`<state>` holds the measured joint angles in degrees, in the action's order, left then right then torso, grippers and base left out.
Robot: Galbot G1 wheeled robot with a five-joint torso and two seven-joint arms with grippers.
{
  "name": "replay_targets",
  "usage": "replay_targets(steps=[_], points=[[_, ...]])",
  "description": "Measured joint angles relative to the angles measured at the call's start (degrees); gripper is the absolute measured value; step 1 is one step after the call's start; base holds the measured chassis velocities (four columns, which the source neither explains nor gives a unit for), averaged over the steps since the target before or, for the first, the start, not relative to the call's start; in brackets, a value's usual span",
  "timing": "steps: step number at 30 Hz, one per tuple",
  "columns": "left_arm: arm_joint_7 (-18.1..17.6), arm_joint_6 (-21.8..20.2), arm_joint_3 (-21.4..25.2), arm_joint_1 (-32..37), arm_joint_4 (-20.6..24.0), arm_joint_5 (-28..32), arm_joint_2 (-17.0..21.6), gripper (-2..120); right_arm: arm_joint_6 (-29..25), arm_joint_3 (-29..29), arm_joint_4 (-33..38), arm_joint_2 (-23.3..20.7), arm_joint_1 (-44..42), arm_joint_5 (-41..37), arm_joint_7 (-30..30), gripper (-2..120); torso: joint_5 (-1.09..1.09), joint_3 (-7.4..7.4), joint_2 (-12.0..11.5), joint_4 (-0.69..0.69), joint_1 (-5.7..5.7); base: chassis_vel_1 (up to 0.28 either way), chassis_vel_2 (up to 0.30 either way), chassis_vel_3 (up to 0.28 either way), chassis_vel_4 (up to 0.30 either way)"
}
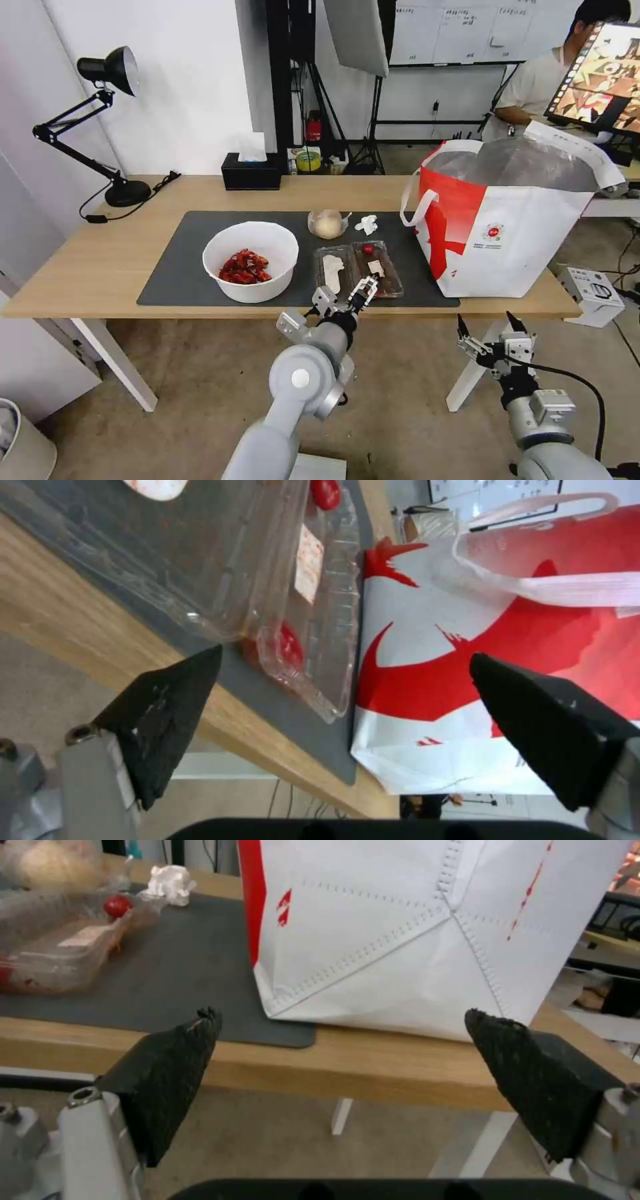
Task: Pick up the trash from the table and place it into the takeout bag.
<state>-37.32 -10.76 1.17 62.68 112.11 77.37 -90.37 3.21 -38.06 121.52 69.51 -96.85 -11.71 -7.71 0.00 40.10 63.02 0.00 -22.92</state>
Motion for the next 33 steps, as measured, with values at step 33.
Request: replay_targets(steps=[33], points=[[4.24,2.5,2.2,0.11,-2.85,-3.09,1.8,100,-0.73,0.49,-2.75,1.26,0.9,0.35,-0.11,92,0.0,0.0,0.0,0.0,0.01,0.0,0.0,0.0,0.0]])
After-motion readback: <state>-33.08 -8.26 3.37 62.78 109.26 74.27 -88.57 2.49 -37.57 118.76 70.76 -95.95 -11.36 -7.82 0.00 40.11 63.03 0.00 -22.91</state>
